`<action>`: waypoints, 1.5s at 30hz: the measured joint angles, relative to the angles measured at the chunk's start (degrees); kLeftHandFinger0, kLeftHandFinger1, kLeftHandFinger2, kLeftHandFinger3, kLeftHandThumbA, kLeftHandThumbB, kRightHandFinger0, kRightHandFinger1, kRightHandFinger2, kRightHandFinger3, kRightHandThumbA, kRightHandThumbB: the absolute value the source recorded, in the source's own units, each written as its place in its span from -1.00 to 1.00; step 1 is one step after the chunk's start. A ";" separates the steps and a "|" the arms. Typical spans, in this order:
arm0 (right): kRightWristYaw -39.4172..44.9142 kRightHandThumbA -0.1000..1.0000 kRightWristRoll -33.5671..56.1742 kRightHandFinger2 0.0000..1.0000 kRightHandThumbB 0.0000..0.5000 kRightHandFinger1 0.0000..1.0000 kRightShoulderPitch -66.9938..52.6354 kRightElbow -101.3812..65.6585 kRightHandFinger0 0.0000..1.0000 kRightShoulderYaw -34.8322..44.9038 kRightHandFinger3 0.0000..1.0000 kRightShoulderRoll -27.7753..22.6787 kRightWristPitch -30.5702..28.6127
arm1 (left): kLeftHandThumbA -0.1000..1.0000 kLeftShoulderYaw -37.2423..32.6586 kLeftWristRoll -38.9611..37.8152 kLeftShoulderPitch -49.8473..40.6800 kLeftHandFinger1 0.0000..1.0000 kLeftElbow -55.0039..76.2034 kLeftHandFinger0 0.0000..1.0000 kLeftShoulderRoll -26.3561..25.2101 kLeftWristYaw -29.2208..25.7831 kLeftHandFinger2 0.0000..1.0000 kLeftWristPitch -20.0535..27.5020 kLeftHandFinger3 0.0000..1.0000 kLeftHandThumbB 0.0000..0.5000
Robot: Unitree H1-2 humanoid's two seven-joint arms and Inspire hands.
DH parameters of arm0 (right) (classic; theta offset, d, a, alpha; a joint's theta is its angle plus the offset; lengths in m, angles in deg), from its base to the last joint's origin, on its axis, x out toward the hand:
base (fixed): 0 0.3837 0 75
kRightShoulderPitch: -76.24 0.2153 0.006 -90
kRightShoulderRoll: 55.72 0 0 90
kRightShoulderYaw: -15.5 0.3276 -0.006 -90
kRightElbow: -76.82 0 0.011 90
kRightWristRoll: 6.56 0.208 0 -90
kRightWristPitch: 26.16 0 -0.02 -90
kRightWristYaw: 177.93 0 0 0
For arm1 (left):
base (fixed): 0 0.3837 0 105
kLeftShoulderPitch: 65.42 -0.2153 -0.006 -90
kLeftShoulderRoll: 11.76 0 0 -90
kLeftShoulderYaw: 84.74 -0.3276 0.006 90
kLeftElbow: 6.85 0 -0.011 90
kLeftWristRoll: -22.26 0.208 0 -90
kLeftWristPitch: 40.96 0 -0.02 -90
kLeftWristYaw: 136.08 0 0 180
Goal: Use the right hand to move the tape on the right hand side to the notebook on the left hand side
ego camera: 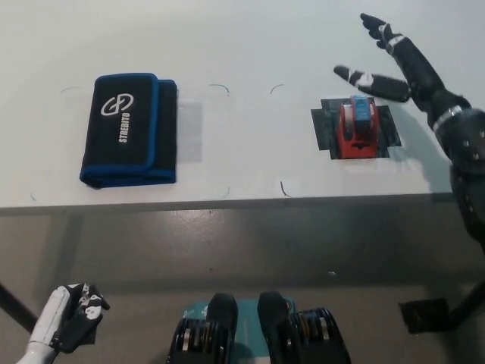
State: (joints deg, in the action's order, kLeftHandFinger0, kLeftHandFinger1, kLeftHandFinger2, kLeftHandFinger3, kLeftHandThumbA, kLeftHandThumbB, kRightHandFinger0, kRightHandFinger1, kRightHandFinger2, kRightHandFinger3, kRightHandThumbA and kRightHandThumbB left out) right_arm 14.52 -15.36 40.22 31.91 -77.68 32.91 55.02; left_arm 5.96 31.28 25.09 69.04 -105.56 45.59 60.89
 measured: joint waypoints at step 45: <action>8.47 0.83 11.52 1.00 0.74 1.00 8.53 23.75 1.00 7.48 1.00 -0.10 2.48 | -0.07 2.08 -0.89 -1.23 -0.98 1.64 -0.94 0.79 -0.02 -0.74 0.41 -0.45 -0.24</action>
State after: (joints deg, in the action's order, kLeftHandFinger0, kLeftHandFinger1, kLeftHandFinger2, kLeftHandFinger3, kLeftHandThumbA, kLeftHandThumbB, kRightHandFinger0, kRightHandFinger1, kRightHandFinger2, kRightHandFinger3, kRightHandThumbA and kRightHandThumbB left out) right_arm 22.99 -3.84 48.75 55.66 -70.21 32.82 57.51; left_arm 8.04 30.39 23.86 70.68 -104.77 45.57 61.30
